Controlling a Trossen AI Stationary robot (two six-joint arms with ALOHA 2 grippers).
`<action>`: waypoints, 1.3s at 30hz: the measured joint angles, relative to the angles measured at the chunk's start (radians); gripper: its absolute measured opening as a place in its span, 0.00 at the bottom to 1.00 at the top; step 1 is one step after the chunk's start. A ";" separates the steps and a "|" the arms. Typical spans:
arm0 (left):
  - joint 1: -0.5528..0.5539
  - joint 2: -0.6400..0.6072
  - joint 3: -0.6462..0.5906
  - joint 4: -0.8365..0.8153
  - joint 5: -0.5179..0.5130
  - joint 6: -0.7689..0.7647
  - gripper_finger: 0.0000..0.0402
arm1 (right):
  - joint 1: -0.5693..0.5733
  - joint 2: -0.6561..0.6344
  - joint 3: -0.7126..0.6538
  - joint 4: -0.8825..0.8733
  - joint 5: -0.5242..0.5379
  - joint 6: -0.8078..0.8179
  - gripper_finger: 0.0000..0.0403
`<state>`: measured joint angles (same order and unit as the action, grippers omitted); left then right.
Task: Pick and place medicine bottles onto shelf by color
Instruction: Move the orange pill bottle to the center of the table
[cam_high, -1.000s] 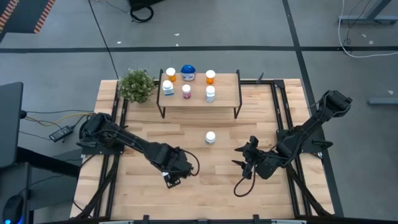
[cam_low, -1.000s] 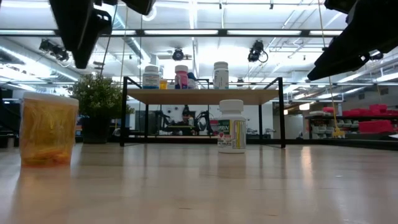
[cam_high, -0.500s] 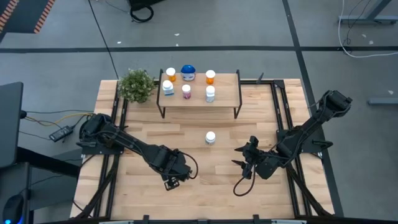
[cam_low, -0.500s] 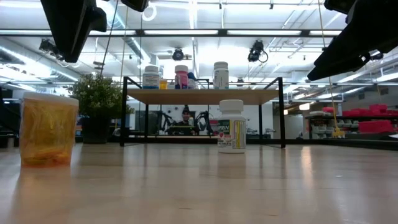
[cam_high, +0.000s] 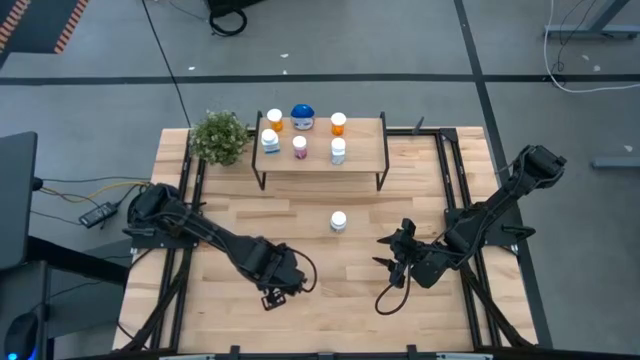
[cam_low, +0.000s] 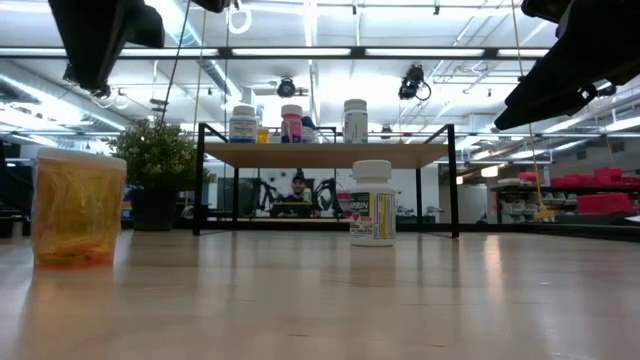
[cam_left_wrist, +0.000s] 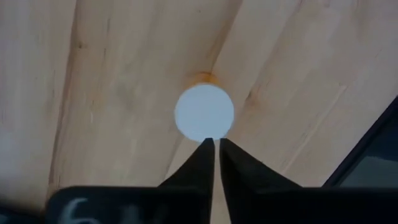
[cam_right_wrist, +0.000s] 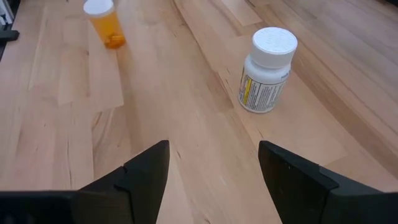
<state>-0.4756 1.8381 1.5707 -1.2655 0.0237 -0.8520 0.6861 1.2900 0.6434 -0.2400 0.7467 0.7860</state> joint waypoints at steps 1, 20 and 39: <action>-0.003 0.000 0.000 0.003 -0.004 0.000 0.06 | 0.000 0.000 0.000 0.000 0.000 0.000 0.63; 0.003 0.002 -0.156 0.122 0.036 0.025 0.02 | 0.031 0.000 0.000 0.003 0.011 0.026 0.63; 0.037 0.002 -0.156 0.161 0.041 0.059 0.01 | 0.030 0.000 0.000 0.003 0.012 0.026 0.63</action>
<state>-0.4390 1.8397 1.4151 -1.1046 0.0650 -0.7932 0.7162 1.2900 0.6434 -0.2371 0.7589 0.8116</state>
